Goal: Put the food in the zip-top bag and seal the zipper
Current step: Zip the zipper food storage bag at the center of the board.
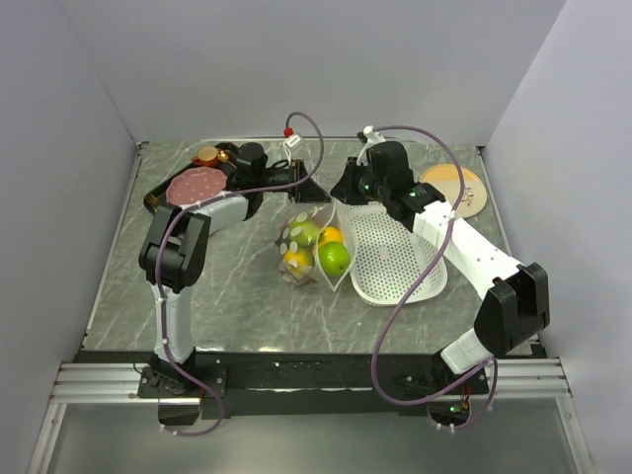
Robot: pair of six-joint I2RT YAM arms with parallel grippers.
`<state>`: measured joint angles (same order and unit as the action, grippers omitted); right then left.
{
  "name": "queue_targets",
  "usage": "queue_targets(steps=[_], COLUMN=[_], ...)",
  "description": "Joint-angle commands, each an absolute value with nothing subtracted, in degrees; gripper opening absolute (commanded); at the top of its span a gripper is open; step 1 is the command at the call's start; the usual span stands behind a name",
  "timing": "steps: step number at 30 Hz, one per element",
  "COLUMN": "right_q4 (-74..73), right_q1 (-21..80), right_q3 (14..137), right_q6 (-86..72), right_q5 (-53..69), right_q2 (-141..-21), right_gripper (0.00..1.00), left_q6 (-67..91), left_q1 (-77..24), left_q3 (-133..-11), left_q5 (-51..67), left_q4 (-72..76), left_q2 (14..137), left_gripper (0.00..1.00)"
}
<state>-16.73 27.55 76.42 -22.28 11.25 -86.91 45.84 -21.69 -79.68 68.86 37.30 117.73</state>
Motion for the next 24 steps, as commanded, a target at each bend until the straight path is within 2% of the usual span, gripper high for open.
queue_targets(steps=[1, 6, 24], right_q4=[-14.06, -14.06, -15.91], right_q1=[26.98, 26.98, 28.12], right_q3=[76.64, 75.76, 70.14], right_q6=[-22.50, -22.85, -21.36], right_q5=[11.69, 11.95, 7.04], right_q2=[-83.85, -84.29, -81.65], right_gripper=[0.04, 0.04, 0.04], left_q6=[49.56, 58.26, 52.82], left_q1=[-21.89, -21.88, -19.87], left_q3=[-79.19, -80.33, -81.74], left_q5=[70.66, 70.31, 60.47], left_q4=[44.81, 53.59, 40.69], left_q2=[117.42, 118.56, 115.14], left_gripper=[0.21, 0.01, 0.01])
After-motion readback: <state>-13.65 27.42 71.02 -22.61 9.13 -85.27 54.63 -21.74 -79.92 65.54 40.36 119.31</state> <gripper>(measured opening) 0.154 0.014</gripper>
